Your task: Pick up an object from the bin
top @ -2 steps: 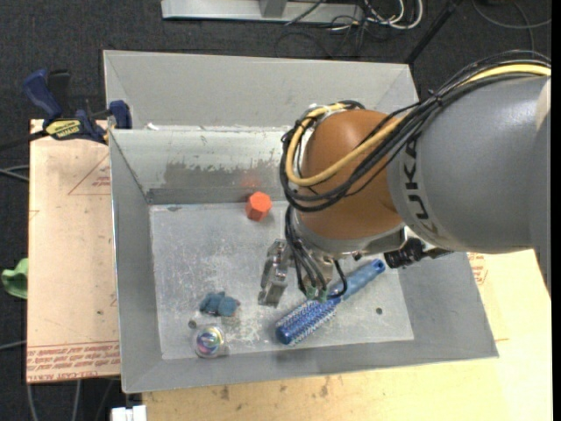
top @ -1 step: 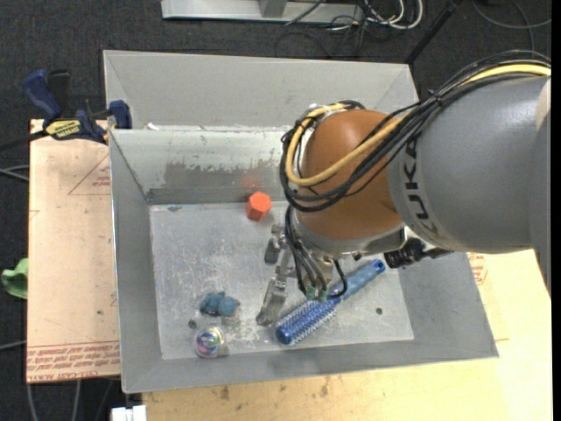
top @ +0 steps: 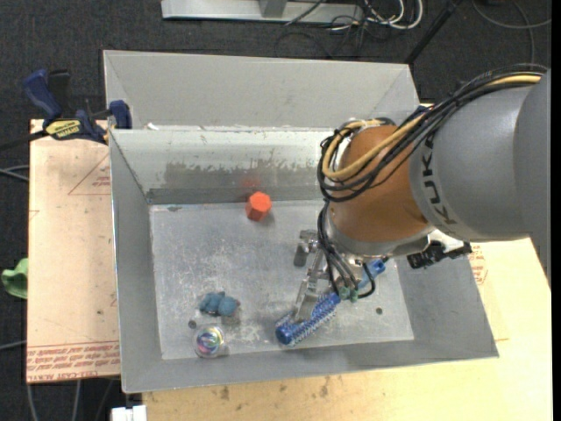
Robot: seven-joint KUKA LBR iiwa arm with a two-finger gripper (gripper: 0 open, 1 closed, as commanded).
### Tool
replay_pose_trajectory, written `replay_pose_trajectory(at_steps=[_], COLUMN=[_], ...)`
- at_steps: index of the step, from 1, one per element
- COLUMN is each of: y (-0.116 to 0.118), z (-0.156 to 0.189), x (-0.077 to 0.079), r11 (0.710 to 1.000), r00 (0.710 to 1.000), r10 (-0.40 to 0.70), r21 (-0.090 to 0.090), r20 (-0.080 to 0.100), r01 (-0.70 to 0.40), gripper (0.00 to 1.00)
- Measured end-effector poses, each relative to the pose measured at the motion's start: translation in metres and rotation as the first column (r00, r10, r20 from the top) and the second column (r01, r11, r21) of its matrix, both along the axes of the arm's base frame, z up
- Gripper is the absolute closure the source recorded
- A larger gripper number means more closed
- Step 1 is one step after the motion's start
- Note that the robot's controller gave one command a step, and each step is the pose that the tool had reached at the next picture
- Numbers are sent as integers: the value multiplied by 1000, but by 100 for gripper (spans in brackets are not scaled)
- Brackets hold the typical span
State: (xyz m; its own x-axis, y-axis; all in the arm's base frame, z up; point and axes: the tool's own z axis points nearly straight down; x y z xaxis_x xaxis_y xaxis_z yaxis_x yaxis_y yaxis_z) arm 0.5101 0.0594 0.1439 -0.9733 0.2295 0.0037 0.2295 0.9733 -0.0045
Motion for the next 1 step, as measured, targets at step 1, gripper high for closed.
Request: replay_pose_trajectory(at_steps=[1], y=[-10], z=[-12], x=[-14], r11=[979], r00=[979], r10=[202], r21=[4], r20=[2], r01=[-202], gripper=[0])
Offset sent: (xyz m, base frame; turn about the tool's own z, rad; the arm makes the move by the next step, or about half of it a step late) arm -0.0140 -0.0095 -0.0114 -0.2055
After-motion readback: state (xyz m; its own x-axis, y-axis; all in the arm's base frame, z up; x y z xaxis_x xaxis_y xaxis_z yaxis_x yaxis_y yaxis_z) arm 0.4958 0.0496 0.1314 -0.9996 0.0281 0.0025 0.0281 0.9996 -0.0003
